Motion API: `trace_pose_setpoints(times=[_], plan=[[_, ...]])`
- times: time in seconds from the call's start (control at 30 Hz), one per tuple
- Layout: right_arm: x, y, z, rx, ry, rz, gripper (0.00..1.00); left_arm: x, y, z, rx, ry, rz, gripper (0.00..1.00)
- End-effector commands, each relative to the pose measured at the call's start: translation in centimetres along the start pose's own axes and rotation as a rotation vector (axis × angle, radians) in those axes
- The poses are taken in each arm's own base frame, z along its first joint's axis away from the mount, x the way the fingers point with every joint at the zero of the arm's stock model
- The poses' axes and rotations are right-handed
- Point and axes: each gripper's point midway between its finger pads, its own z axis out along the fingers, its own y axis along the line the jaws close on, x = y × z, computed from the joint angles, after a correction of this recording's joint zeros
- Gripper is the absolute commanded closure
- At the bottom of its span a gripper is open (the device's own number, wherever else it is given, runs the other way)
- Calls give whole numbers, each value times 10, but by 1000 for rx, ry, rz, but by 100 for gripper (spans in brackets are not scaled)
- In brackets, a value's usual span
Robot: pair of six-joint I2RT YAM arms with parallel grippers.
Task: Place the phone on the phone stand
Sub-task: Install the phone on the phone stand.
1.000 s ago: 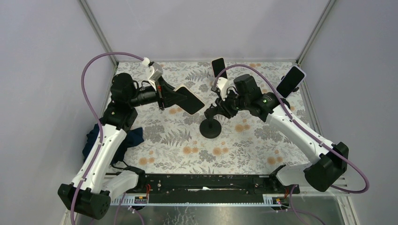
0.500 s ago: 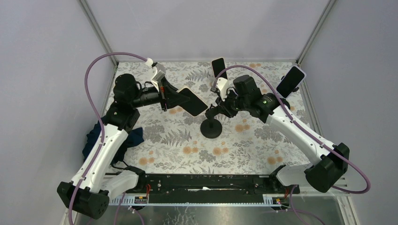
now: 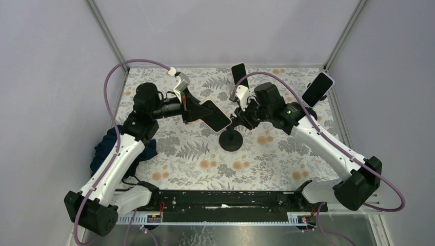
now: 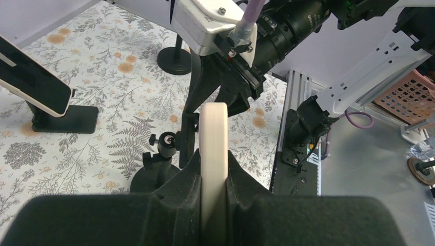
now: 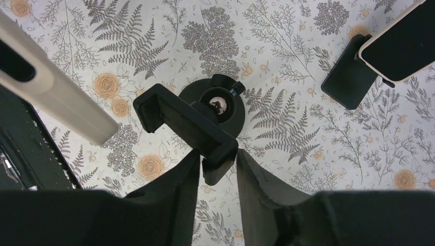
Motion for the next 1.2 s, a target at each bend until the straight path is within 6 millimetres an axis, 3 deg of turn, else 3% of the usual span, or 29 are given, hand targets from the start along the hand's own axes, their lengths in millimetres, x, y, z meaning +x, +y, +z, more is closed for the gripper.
trace_pose_setpoints(times=[0.0, 0.13, 0.37, 0.6, 0.83, 1.07, 1.17], plan=[[-29, 1, -17, 14, -83, -28, 59, -20, -3, 0, -1, -68, 76, 100], [-34, 2, -20, 6, -94, -27, 56, -21, -3, -1, -8, -73, 81, 100], [-30, -5, -23, 50, -79, -35, 63, -21, -3, -1, -9, -73, 82, 100], [-18, -2, -19, 36, -51, -32, 52, -23, -4, -1, -9, -75, 85, 100], [-6, -3, -17, 56, -32, -23, 52, -23, -4, -1, -7, -72, 84, 100], [-10, -4, -18, 59, -43, -20, 61, -24, -4, -1, -4, -72, 83, 100], [-11, -3, -18, 56, -47, -19, 76, -22, -4, 0, -2, -68, 77, 100]])
